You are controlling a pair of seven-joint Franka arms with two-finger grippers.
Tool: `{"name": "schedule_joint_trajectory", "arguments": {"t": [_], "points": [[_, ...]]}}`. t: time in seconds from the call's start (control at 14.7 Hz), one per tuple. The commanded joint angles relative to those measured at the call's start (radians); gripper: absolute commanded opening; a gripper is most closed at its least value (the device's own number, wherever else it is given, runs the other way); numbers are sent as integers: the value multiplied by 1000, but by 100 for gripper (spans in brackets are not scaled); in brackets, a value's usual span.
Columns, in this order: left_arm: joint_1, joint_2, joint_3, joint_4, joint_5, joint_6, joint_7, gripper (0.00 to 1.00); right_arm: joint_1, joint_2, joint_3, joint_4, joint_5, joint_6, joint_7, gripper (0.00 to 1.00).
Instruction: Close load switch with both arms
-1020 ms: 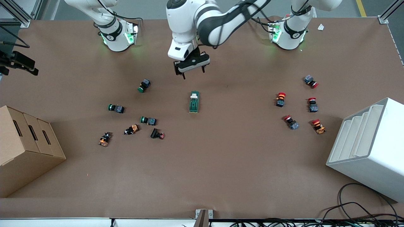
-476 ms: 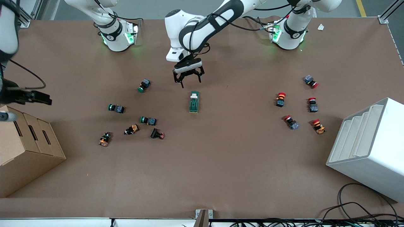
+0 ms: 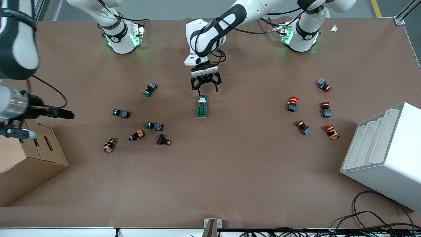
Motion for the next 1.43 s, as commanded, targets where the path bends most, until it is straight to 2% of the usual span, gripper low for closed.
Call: {"name": "schedule_joint_trajectory", "arguments": {"t": [0.0, 0.34, 0.82, 1.02, 1.16, 1.36], "points": [[10, -13, 0, -43, 67, 6, -41, 100, 150, -10, -1, -59, 6, 71, 359, 100], [9, 36, 2, -43, 204, -3, -151, 100, 344, 62, -1, -59, 45, 159, 873, 100], [0, 59, 17, -45, 224, -40, -155, 100, 534, 259, -1, -49, 116, 399, 1398, 100], [0, 65, 17, -45, 226, -55, -153, 100, 569, 303, -1, -47, 116, 452, 1448, 100], [0, 77, 19, -45, 235, -57, -153, 100, 582, 325, 4, -47, 110, 455, 1402, 100], [-2, 99, 19, -55, 235, -98, -155, 100, 626, 337, 5, -56, 107, 467, 1110, 100]]}}
